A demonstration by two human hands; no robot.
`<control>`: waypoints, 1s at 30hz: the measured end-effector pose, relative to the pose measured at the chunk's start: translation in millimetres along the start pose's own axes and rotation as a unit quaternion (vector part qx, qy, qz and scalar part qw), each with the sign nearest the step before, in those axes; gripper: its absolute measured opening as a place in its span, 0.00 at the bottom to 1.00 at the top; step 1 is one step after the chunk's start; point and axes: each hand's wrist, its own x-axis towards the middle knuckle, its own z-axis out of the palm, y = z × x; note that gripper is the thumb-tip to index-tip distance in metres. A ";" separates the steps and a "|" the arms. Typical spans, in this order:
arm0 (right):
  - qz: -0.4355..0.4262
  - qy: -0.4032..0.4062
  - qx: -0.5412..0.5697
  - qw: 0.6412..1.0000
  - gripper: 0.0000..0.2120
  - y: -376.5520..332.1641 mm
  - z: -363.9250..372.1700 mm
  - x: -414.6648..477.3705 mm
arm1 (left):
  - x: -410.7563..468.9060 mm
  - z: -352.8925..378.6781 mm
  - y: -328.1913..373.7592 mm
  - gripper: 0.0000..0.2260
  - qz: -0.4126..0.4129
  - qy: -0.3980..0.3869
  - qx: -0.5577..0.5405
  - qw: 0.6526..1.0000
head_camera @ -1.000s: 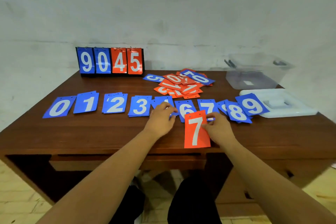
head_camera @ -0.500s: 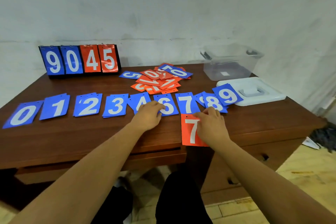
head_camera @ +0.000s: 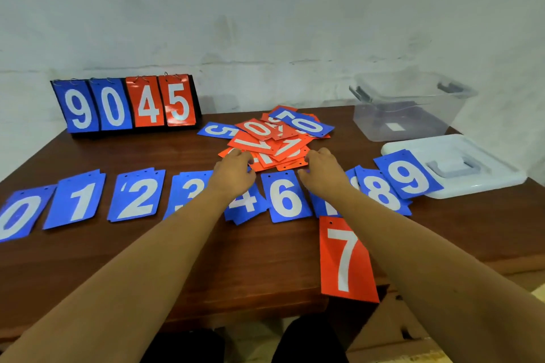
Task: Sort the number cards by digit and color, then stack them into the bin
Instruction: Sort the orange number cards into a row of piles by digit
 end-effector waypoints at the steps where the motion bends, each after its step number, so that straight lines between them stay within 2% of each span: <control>1: -0.008 -0.005 -0.006 1.000 0.14 0.9 6.5 10.5 | 10.0 3.7 -2.3 0.15 0.011 -0.002 0.016 1.000; 4: -0.025 0.000 -0.035 0.999 0.13 6.3 22.8 40.3 | 40.7 12.6 -8.1 0.21 0.038 -0.005 0.050 0.998; 6: -0.043 0.010 -0.046 0.998 0.17 8.8 27.9 57.8 | 60.6 16.6 -12.0 0.25 0.045 -0.011 0.056 0.997; 8: -0.063 -0.013 -0.046 0.997 0.21 10.0 29.6 72.4 | 77.6 19.3 -18.2 0.28 0.038 -0.028 0.041 0.998; 11: -0.075 -0.060 -0.025 0.995 0.21 12.2 33.9 88.2 | 95.1 21.6 -24.8 0.25 0.048 -0.058 0.062 0.995; 13: -0.094 -0.048 -0.053 0.993 0.17 14.0 36.8 95.2 | 100.0 21.4 -27.0 0.19 0.096 -0.049 0.094 0.990; 16: -0.124 -0.025 -0.134 0.983 0.16 15.2 35.8 99.4 | 97.6 18.3 -30.6 0.13 0.179 -0.004 0.128 0.976; 19: -0.171 -0.008 -0.161 0.972 0.15 19.4 35.9 96.5 | 86.7 8.5 -33.8 0.08 0.231 0.149 0.126 0.953; 21: -0.172 -0.019 -0.125 0.977 0.15 21.8 36.2 93.0 | 75.3 -3.0 -31.6 0.07 0.211 0.201 0.089 0.952; 23: -0.155 -0.053 -0.085 0.983 0.15 20.1 34.9 91.0 | 61.5 -16.0 -27.7 0.10 0.130 0.186 -0.003 0.974; 25: -0.152 -0.076 -0.090 0.981 0.15 14.7 32.2 87.3 | 43.7 -28.5 -23.2 0.11 0.029 0.155 -0.142 0.977; 27: -0.190 -0.063 -0.167 0.965 0.15 9.5 30.7 83.6 | 23.6 -33.8 -19.8 0.09 -0.045 0.121 -0.275 0.953; 30: -0.258 -0.058 -0.291 0.919 0.17 1.7 26.7 78.8 | 0.6 -29.1 -25.6 0.11 -0.100 0.086 -0.376 0.917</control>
